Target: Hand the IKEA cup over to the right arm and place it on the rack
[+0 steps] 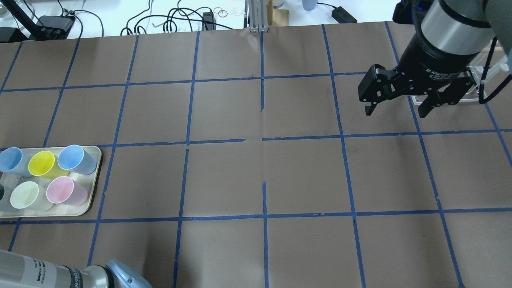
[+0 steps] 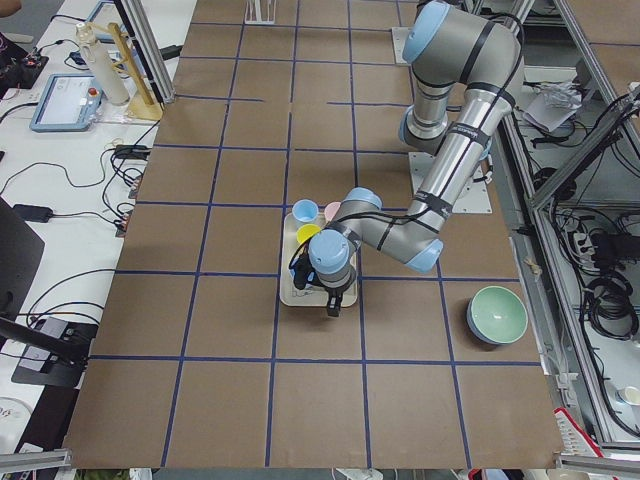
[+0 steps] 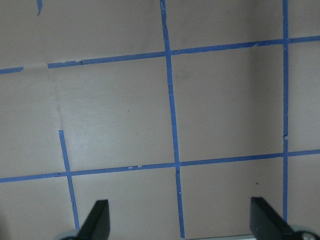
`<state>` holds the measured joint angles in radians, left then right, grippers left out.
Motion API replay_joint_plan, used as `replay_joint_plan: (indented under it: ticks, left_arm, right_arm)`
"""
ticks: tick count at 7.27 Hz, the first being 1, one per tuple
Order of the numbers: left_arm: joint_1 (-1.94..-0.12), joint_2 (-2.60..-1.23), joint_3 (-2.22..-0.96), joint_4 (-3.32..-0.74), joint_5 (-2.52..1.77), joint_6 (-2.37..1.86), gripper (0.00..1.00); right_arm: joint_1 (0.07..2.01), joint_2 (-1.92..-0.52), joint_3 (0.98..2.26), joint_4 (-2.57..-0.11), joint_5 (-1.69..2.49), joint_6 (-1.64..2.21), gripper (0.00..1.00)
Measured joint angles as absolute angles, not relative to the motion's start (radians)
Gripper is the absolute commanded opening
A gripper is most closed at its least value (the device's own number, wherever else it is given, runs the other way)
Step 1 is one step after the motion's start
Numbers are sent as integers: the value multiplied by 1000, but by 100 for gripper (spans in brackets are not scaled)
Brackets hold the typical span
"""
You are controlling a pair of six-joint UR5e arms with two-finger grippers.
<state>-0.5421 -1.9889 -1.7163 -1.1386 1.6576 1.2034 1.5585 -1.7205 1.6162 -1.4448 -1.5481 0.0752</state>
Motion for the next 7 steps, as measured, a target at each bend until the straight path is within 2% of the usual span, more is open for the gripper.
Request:
replay_joint_plan:
  ticks: [3, 4, 5, 6, 7]
  left_arm:
    - [-542, -2000, -1695, -1147, 1660, 1184, 100]
    - [-542, -2004, -1699, -1149, 1659, 1182, 86]
    - [-542, -2006, -1704, -1149, 1656, 1181, 51]
    - [-542, -2009, -1707, -1146, 1655, 1183, 25]
    - [-542, -2010, -1709, -1143, 1654, 1181, 7]
  right_arm:
    - [1559, -1722, 1618, -1447, -1551, 75, 100]
    - [1559, -1722, 1618, -1447, -1550, 75, 100]
    - [1559, -1722, 1618, -1447, -1549, 74, 100]
    - [1559, -1724, 1618, -1446, -1549, 73, 100]
    - [1559, -1724, 1618, -1445, -1550, 73, 100]
